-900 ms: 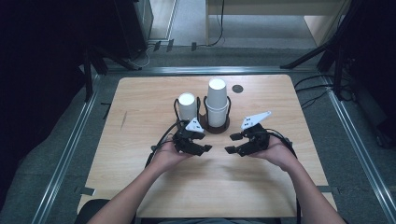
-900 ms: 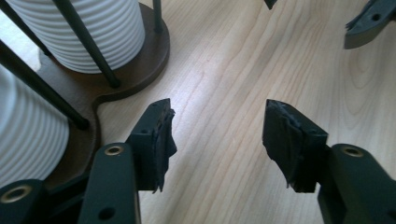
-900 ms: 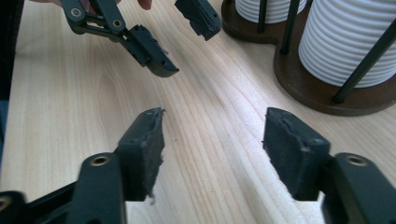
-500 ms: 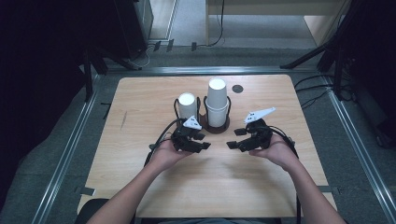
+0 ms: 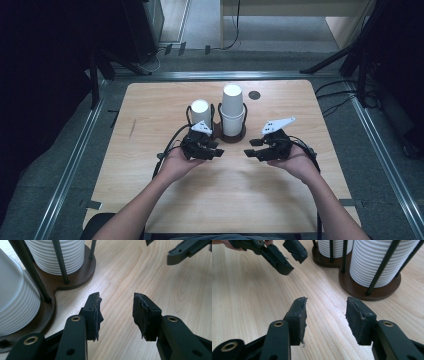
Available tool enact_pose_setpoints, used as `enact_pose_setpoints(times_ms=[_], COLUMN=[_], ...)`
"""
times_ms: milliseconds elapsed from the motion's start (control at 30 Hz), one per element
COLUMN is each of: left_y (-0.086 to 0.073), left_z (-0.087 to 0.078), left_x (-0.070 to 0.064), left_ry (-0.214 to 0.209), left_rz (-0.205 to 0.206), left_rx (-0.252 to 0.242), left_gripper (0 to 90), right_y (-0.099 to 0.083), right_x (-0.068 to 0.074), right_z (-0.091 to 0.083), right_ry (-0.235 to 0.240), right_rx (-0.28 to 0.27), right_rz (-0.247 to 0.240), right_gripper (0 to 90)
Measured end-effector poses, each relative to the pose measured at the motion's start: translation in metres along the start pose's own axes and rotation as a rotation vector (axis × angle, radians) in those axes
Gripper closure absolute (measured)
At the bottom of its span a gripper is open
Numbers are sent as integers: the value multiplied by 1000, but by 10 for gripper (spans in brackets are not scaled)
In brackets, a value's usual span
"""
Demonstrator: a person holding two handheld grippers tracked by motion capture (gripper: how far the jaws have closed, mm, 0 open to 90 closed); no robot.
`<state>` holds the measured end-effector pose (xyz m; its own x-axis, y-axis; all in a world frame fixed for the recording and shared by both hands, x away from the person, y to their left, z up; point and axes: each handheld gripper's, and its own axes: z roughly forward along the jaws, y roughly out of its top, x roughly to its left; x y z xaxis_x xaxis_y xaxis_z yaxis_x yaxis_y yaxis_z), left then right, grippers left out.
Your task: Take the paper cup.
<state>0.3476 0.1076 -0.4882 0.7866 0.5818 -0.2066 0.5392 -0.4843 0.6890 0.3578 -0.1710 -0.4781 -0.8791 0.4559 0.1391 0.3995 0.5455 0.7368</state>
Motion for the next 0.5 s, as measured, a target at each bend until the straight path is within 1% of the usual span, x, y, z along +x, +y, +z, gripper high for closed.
enact_pose_setpoints(times_ms=[33,67,100,200,233,333,367,400,433,467,500], left_y=[0,0,-1,0,0,2,4,5,6,7,8], left_z=[0,0,1,1,0,-2,-2,-2,-1,-1,0], left_x=[0,0,0,0,-1,-1,-1,-1,0,0,0], left_ry=[2,17,26,39,45,36,31,22,14,10,5], left_rz=[0,3,-4,-19,-19,-31,-35,-38,-40,-36,-39], left_rx=[-1,3,1,-2,-2,-11,-9,-9,-9,-4,0], left_gripper=[571,559,557,579,595,606,623,654,654,693,693], right_y=[1,2,2,4,3,4,4,6,6,7,7], right_x=[0,0,0,0,-1,-1,-2,-4,-4,-8,-8], right_z=[0,-1,-1,-1,-2,-2,-3,-5,-5,-7,-7], right_ry=[1,8,8,3,3,2,-9,-27,-27,-30,-30], right_rx=[-5,-11,-12,2,3,12,17,22,22,24,24], right_rz=[4,5,9,20,19,14,6,12,12,40,40], right_gripper=[491,487,473,441,454,466,462,439,439,437,437])
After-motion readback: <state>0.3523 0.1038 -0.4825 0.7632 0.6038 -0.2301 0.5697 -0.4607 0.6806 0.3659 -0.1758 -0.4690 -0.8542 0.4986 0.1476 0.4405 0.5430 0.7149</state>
